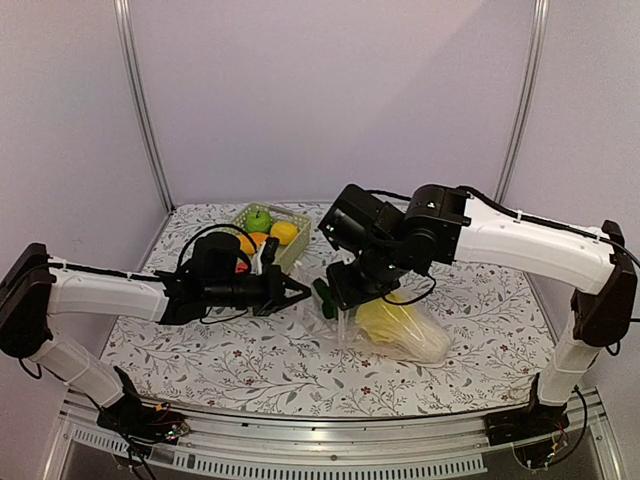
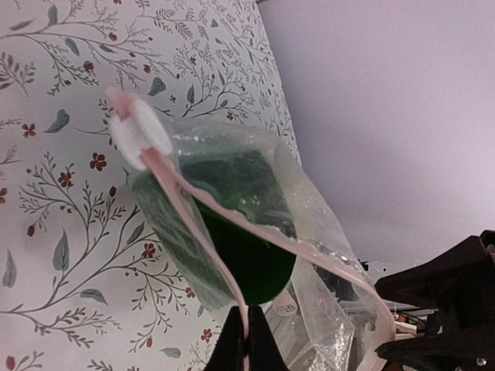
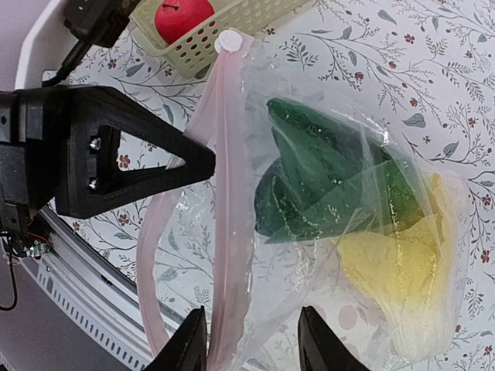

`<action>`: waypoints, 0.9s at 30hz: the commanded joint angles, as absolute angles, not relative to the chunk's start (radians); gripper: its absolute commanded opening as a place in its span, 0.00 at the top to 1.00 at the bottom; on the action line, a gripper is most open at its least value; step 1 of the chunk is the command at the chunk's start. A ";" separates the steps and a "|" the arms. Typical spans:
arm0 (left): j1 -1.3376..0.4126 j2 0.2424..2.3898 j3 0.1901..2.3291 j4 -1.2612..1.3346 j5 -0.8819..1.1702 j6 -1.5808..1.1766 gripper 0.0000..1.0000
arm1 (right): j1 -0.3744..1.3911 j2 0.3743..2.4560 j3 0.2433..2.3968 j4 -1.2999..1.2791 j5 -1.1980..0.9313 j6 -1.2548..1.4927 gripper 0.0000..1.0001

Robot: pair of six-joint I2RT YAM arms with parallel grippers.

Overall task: Place the food in the zip-top bag and seal the zipper
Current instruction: Pass from the left arm to the right

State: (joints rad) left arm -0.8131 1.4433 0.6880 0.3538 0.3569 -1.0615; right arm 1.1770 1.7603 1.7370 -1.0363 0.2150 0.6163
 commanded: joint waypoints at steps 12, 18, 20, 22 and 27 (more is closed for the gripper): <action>-0.810 1.393 0.743 0.262 0.349 -0.998 1.00 | 1.183 1.850 1.890 -1.137 0.294 0.604 1.00; -0.822 1.349 0.857 0.011 0.244 -0.872 0.67 | 1.186 1.809 1.942 -1.123 0.252 0.597 1.00; -0.819 1.327 0.901 -0.099 0.208 -0.825 0.51 | 1.185 1.802 1.959 -1.125 0.251 0.594 1.00; -0.808 1.302 0.942 -0.183 0.178 -0.777 0.39 | 1.185 1.802 1.968 -1.130 0.252 0.597 1.00; -0.721 1.227 0.979 -0.352 0.105 -0.689 0.28 | 1.185 1.804 1.969 -1.136 0.262 0.621 1.00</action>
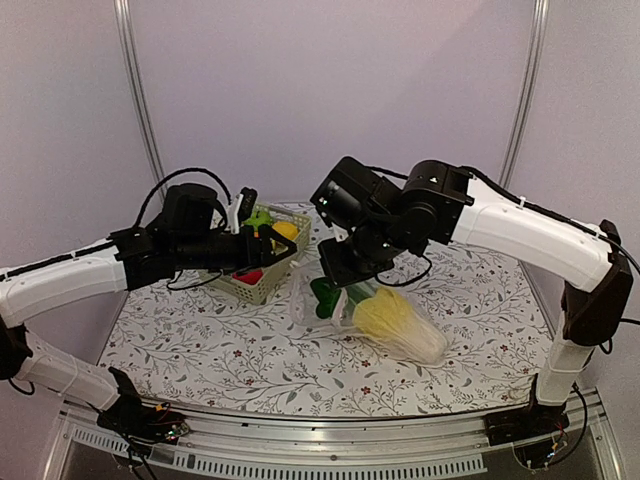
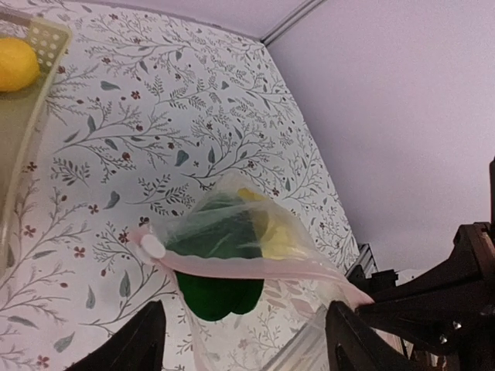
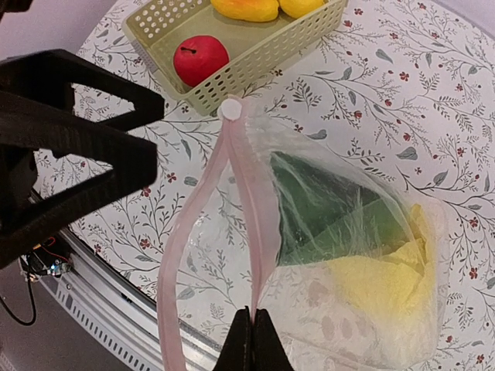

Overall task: Place the food in the zip-top bag and seal the zipper
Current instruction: Pass from the left arm to the right

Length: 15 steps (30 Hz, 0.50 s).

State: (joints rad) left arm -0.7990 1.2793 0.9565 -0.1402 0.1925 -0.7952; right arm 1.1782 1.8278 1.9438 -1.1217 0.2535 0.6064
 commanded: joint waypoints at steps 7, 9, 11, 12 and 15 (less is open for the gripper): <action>-0.539 1.308 1.003 -0.392 0.114 -0.612 0.23 | 1.185 1.814 1.978 -1.125 0.263 0.641 1.00; -0.499 1.377 1.036 -0.407 0.115 -0.570 0.21 | 1.185 1.815 1.979 -1.120 0.253 0.648 1.00; -0.467 1.451 1.084 -0.431 0.101 -0.526 0.20 | 1.186 1.815 1.976 -1.119 0.249 0.653 1.00; -0.455 1.507 1.109 -0.442 0.106 -0.511 0.19 | 1.185 1.816 1.974 -1.118 0.248 0.656 1.00; -0.444 1.617 1.201 -0.493 0.096 -0.462 0.15 | 1.185 1.820 1.974 -1.115 0.241 0.658 1.00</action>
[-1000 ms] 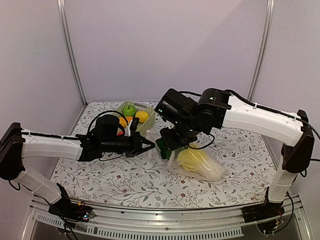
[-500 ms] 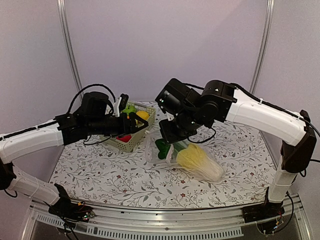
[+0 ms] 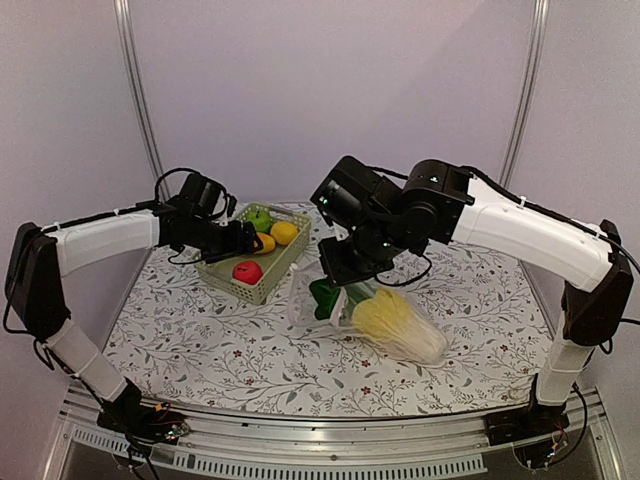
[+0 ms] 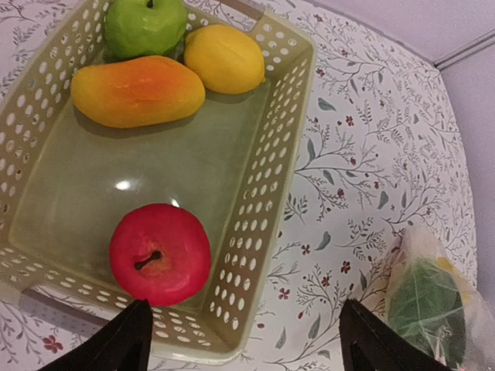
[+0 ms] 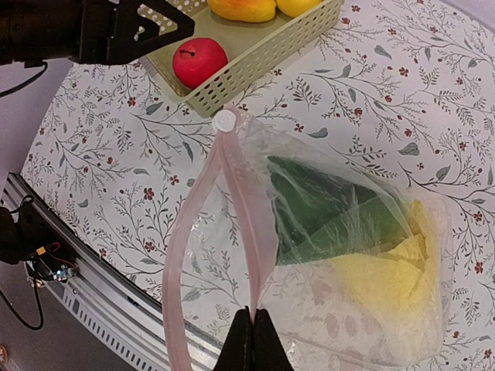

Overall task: Place the food in the zip-top bag and seal the zipper
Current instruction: Pass from the left arm to the right, then pick up the fake fruit from the bin.

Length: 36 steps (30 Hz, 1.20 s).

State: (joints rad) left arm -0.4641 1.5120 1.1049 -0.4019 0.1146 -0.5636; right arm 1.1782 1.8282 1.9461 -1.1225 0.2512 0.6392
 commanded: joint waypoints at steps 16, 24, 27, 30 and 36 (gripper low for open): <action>-0.433 1.852 1.293 -0.596 -0.008 -0.389 0.03 | 1.184 1.807 1.958 -1.110 0.241 0.651 1.00; -0.433 1.885 1.283 -0.572 0.032 -0.397 0.18 | 1.185 1.810 1.956 -1.112 0.241 0.647 1.00; -0.433 1.891 1.283 -0.581 0.030 -0.395 0.18 | 1.185 1.810 1.954 -1.111 0.241 0.649 1.00; -0.433 1.891 1.281 -0.587 0.020 -0.392 0.21 | 1.185 1.811 1.954 -1.111 0.241 0.649 1.00; -0.433 1.886 1.289 -0.595 0.012 -0.382 0.29 | 1.184 1.810 1.952 -1.111 0.241 0.644 1.00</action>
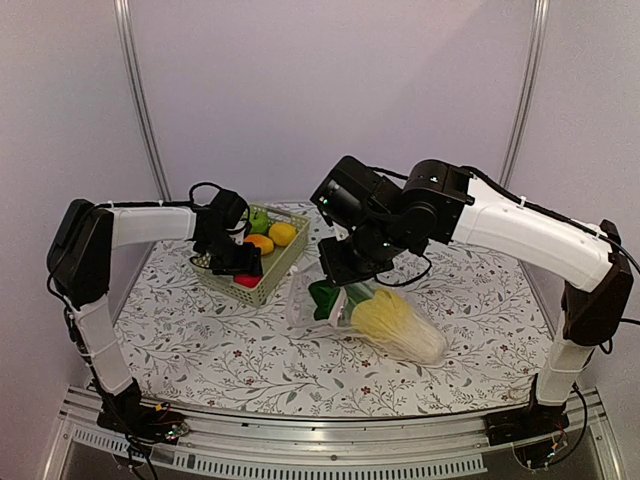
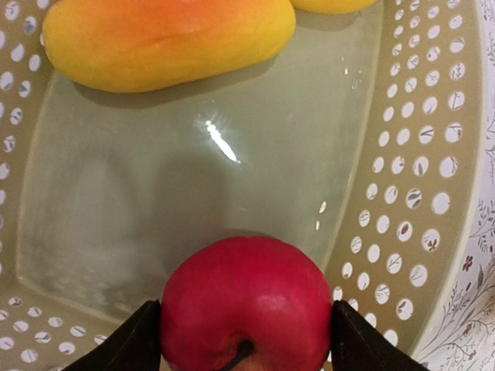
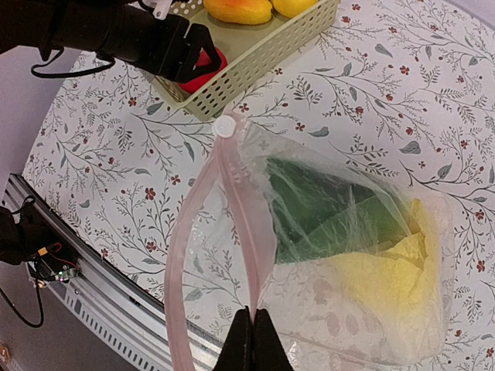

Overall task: Place the food in the zip-top bag and seal the zipper
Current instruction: Pick up the fake fruit from the bin, then place the fake fruit in the zipper food storage bag.

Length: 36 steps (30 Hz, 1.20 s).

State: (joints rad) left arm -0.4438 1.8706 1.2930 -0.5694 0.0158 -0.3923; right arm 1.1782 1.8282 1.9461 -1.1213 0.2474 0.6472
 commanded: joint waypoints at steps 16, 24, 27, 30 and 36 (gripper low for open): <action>-0.413 1.606 1.268 -0.572 -0.101 -0.346 0.28 | 1.185 1.784 1.944 -1.101 0.260 0.634 1.00; -0.433 1.241 1.138 -0.472 0.214 -0.330 0.32 | 1.185 1.760 1.931 -1.054 0.260 0.626 1.00; -0.487 1.126 1.074 -0.401 0.385 -0.394 0.33 | 1.184 1.755 1.930 -1.037 0.262 0.625 1.00; -0.575 1.044 0.976 -0.263 0.485 -0.486 0.34 | 1.184 1.753 1.931 -1.011 0.248 0.623 1.00; -0.704 1.004 0.898 -0.136 0.498 -0.587 0.34 | 1.182 1.749 1.933 -0.966 0.213 0.628 1.00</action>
